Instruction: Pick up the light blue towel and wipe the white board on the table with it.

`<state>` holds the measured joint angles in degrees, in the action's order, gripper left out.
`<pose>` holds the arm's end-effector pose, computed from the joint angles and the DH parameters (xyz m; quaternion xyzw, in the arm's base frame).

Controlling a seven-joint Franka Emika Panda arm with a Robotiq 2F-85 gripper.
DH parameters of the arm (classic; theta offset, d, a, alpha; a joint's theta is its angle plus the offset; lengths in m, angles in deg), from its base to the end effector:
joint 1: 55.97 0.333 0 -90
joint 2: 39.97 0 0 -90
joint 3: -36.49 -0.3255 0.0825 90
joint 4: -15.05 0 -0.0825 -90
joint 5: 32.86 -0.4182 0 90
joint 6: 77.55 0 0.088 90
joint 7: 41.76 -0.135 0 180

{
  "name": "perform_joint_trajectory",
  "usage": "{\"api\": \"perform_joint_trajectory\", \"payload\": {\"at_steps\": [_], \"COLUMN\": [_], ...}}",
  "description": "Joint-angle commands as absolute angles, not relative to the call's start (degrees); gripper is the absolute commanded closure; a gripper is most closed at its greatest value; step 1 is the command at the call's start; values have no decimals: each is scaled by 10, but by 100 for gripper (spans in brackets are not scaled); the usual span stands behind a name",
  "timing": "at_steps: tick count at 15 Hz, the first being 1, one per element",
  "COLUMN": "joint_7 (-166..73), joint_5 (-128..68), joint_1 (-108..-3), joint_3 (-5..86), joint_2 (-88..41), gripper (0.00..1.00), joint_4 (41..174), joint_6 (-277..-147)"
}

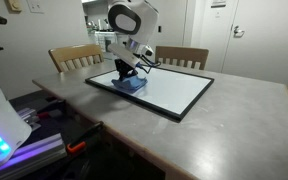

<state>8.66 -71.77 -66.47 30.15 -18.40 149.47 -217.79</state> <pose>0.4943 -0.0188 0.1065 -0.9660 -0.1043 0.0286 0.2350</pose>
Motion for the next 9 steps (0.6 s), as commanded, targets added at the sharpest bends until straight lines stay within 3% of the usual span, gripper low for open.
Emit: {"api": "perform_joint_trajectory", "payload": {"at_steps": [1, 9], "joint_7": [80, 52], "joint_5": [-729, -730], "joint_1": [-652, -627], "joint_3": [292, 274], "joint_2": [-178, -171], "gripper": [99, 99], "joint_4": [1496, 1491], "joint_6": [-2181, -2186]}}
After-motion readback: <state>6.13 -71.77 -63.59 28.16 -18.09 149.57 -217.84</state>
